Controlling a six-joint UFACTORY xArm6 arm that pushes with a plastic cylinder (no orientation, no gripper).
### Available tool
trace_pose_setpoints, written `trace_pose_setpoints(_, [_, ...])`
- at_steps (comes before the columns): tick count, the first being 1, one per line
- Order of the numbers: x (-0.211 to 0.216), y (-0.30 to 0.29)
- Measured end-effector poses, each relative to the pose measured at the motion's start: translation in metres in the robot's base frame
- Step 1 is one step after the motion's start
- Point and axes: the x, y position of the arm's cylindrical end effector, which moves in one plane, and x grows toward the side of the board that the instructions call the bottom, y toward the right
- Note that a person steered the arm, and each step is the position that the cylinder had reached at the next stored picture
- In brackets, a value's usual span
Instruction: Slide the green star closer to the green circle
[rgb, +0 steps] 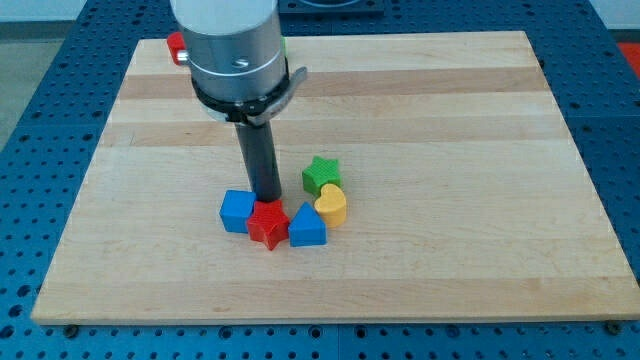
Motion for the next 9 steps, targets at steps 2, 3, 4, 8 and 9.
trace_pose_setpoints(2, [0.005, 0.039])
trace_pose_setpoints(3, [0.005, 0.059])
trace_pose_setpoints(4, [0.003, 0.068])
trace_pose_setpoints(8, [-0.045, 0.084])
trace_pose_setpoints(9, [-0.064, 0.084])
